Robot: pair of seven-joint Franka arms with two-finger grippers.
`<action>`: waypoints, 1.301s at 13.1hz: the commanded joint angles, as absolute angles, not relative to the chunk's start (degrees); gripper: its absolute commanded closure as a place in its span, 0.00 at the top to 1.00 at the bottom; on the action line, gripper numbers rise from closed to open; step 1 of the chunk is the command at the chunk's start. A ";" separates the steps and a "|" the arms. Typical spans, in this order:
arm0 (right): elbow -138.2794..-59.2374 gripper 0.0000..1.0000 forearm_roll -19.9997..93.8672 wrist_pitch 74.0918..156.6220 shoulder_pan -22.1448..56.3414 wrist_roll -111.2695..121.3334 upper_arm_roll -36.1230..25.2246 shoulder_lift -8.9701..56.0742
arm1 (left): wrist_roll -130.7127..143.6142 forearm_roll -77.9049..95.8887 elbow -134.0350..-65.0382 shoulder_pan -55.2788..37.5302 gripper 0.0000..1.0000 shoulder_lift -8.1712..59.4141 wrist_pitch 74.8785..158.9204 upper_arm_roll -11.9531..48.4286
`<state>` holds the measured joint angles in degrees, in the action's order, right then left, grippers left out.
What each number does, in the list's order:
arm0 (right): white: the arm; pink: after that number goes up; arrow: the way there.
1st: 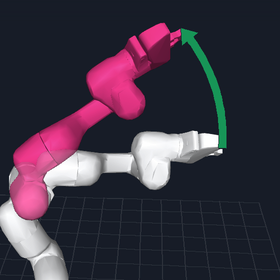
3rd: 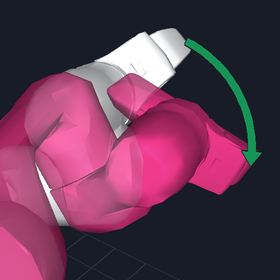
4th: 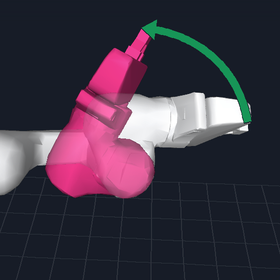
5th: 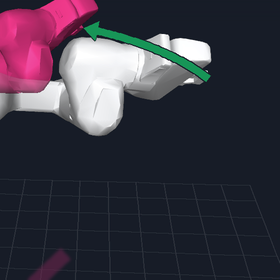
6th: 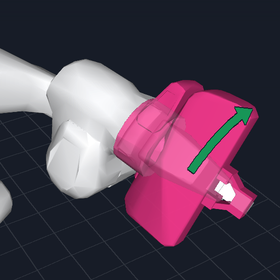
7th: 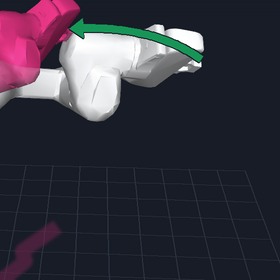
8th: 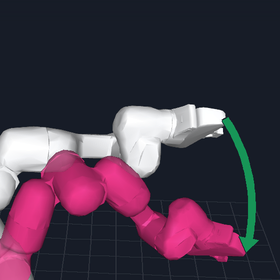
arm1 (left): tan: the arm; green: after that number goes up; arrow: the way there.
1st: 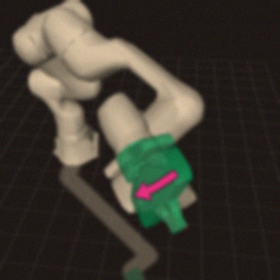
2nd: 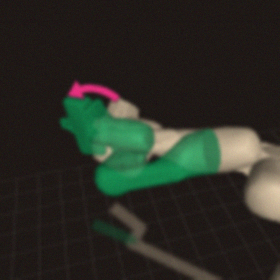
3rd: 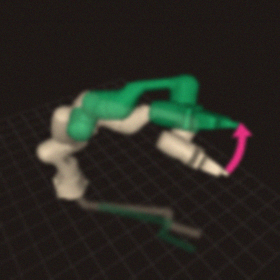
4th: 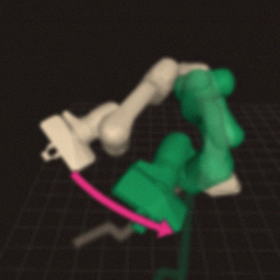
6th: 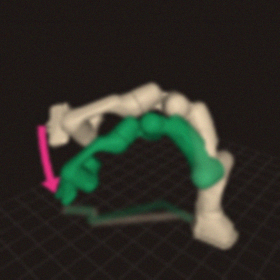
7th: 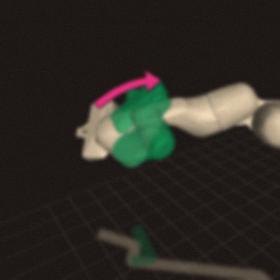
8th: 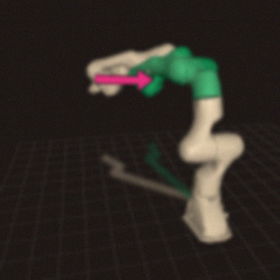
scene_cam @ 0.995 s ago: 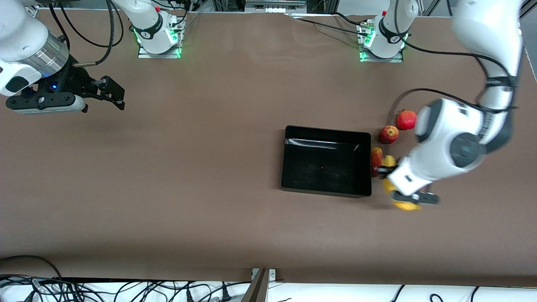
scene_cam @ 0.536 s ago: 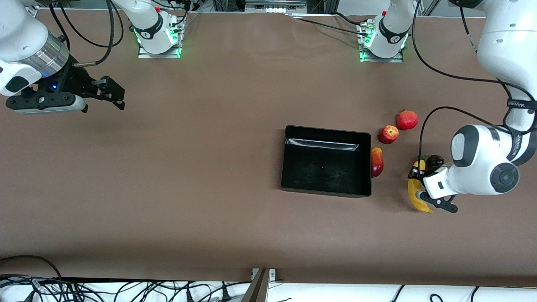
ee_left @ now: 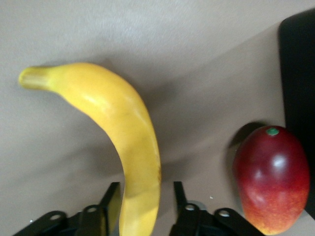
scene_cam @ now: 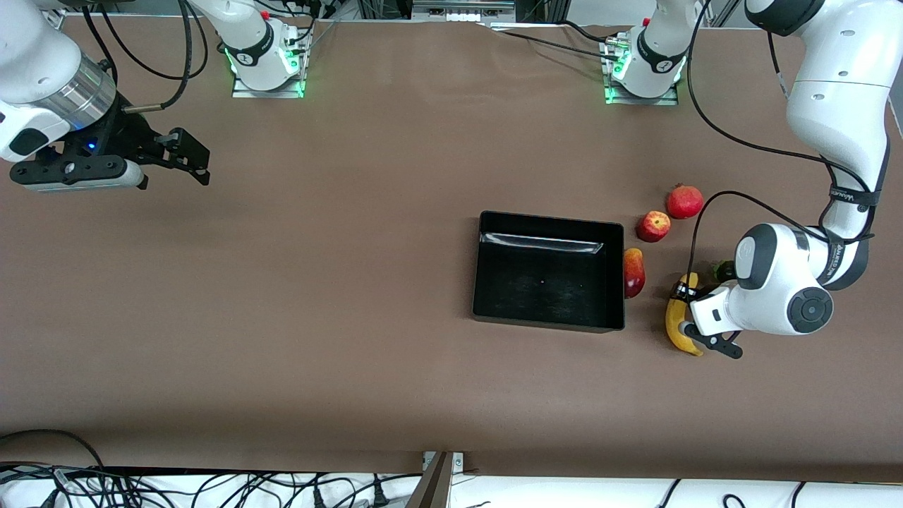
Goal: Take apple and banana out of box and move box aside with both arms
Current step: 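Carry the banana out and lower it beside the mango, then open the left gripper and raise it while the right gripper moves out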
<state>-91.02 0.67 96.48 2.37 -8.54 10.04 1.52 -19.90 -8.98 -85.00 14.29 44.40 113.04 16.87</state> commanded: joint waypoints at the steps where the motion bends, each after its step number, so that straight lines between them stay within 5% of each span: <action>1: -90.26 1.00 0.35 96.50 2.29 -9.14 10.28 1.67 | -20.04 -9.50 -84.38 14.06 1.00 40.62 110.75 17.49; 9: -90.26 1.00 0.61 96.85 2.37 -9.23 10.28 1.93 | -13.72 -9.41 -81.48 13.27 1.00 20.94 101.27 18.72; 13: -90.87 1.00 -0.09 97.66 5.09 -8.35 10.37 9.56 | -3.72 -5.10 -80.68 13.19 1.00 13.73 89.66 18.20; 17: -91.23 1.00 1.76 100.86 13.41 -13.50 10.81 12.72 | -4.47 1.14 -91.84 -3.06 1.00 3.17 91.91 -2.52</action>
<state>-91.82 1.22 98.27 7.98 -9.16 10.94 11.66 -4.87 -0.79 -85.25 2.93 8.27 89.10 5.06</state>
